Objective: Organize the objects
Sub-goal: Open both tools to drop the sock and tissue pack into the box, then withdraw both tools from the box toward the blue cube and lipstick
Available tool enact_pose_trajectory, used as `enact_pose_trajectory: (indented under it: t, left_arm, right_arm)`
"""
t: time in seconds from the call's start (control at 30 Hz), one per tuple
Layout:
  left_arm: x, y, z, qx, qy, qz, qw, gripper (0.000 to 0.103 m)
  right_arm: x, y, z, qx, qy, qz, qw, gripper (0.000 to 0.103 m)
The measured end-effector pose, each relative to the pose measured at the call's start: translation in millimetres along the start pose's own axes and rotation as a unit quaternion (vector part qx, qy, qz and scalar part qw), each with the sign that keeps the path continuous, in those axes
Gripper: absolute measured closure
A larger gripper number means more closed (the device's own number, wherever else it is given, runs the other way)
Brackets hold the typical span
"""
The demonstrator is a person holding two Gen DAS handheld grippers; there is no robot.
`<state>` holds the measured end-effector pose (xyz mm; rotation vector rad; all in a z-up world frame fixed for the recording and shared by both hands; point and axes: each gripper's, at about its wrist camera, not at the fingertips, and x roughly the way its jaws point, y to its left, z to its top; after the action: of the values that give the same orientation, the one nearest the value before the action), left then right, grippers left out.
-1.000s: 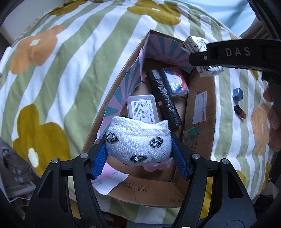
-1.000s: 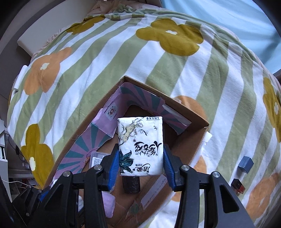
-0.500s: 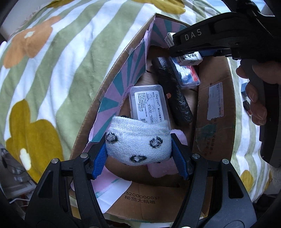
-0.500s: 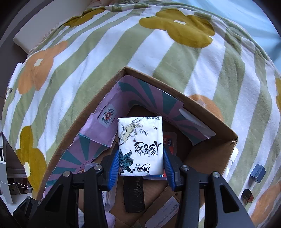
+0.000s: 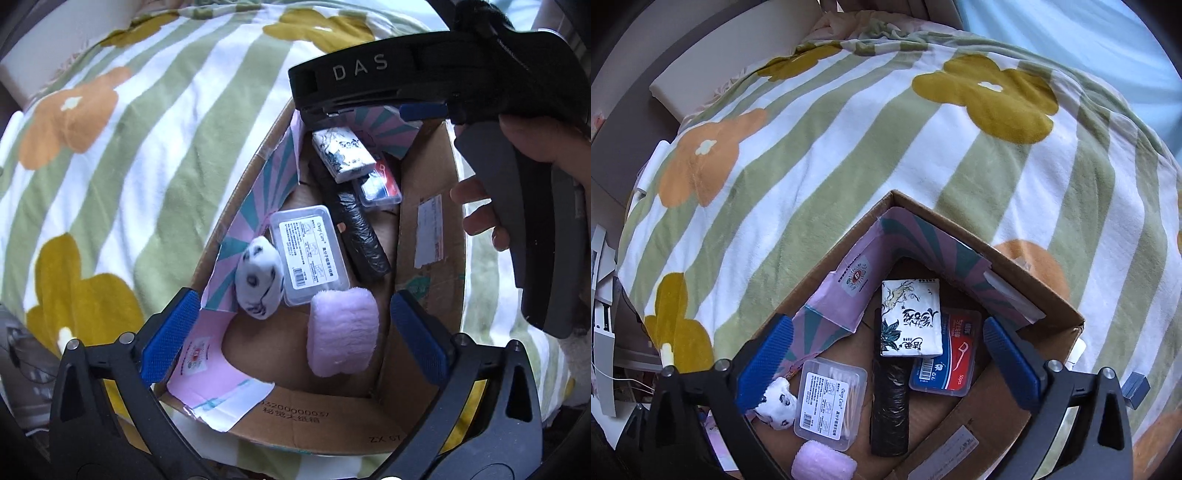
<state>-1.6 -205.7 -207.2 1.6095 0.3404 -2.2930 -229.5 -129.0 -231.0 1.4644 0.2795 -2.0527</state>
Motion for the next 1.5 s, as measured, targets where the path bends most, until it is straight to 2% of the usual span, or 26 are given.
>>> enact_pose_trajectory:
  t: [0.37, 0.77, 1.03, 1.17, 1.3, 1.5]
  left_arm:
    - [-9, 3, -5, 0.000, 0.001, 0.004, 1.0000, 0.000]
    - [-66, -13, -2, 0.029, -0.030, 0.006, 0.9991, 0.000]
    - [-113, -34, 3, 0.058, -0.056, 0.012, 0.9967, 0.000]
    - [-127, -47, 5, 0.058, -0.051, -0.004, 0.9970, 0.000]
    - [-144, -66, 7, 0.054, -0.068, -0.028, 0.9959, 0.000]
    - [-160, -109, 16, 0.095, -0.088, -0.050, 0.9903, 0.000]
  right_arm:
    - [-32, 2, -8, 0.001, 0.003, -0.020, 1.000, 0.001]
    - [-131, -4, -32, 0.021, -0.041, -0.034, 0.998, 0.001]
    - [-203, -28, -73, 0.056, -0.069, -0.057, 0.994, 0.001]
    - [-234, -48, -101, 0.083, -0.079, -0.089, 0.989, 0.001]
    - [-261, -71, -130, 0.130, -0.091, -0.122, 0.980, 0.001]
    - [-295, -103, -169, 0.193, -0.100, -0.171, 0.961, 0.001]
